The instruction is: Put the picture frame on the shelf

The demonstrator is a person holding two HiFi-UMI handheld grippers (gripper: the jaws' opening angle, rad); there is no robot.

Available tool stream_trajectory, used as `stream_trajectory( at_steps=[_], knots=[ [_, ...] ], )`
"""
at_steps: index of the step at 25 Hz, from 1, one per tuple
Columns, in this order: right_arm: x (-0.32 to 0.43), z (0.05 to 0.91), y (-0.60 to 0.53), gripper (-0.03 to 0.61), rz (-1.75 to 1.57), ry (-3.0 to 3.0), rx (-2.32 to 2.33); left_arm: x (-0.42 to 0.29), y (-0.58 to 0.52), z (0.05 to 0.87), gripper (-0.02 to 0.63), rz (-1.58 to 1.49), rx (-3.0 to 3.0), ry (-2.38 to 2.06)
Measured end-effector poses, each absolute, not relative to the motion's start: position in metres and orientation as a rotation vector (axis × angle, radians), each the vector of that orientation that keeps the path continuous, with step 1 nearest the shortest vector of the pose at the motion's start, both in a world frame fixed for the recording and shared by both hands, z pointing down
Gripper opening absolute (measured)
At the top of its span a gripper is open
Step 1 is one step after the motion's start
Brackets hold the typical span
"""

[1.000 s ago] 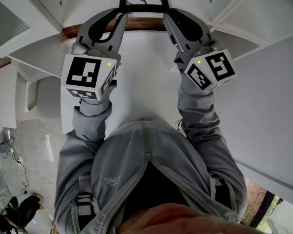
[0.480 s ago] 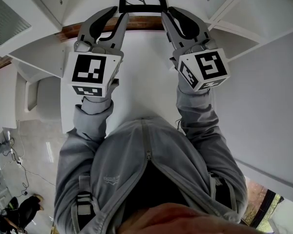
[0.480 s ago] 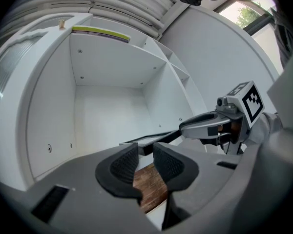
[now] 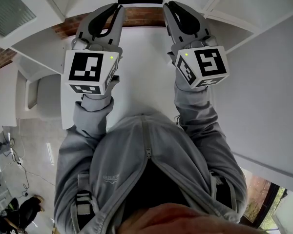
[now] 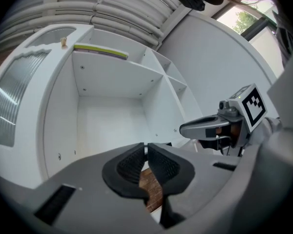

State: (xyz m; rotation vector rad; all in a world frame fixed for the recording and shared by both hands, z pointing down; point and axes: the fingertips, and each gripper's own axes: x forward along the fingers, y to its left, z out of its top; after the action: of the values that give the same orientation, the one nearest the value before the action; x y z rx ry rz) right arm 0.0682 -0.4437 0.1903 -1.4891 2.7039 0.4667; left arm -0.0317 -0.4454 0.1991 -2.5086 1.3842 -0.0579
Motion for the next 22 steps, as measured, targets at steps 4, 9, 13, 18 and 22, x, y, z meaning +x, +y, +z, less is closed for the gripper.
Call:
stream_trajectory(
  at_steps=[4, 9, 13, 18, 22],
  knots=[
    [0.077, 0.184, -0.420, 0.034, 0.438, 2.640, -1.545, -0.030, -0.422, 0.193, 0.008, -0.022, -2.508, 1.377],
    [0.084, 0.185, -0.389, 0.028, 0.435, 2.572, -1.612, -0.031, -0.393, 0.198, 0.008, -0.008, -2.501, 1.404],
    [0.088, 0.199, -0.364, 0.028, 0.440, 2.543, -1.647, -0.034, -0.369, 0.215, 0.008, -0.008, -2.504, 1.442],
    [0.091, 0.227, -0.338, 0.028, 0.417, 2.524, -1.698, -0.035, -0.343, 0.244, 0.007, -0.030, -2.521, 1.481],
    [0.090, 0.253, -0.324, 0.028, 0.390, 2.524, -1.728, -0.039, -0.328, 0.265, 0.007, -0.047, -2.524, 1.512]
  ],
)
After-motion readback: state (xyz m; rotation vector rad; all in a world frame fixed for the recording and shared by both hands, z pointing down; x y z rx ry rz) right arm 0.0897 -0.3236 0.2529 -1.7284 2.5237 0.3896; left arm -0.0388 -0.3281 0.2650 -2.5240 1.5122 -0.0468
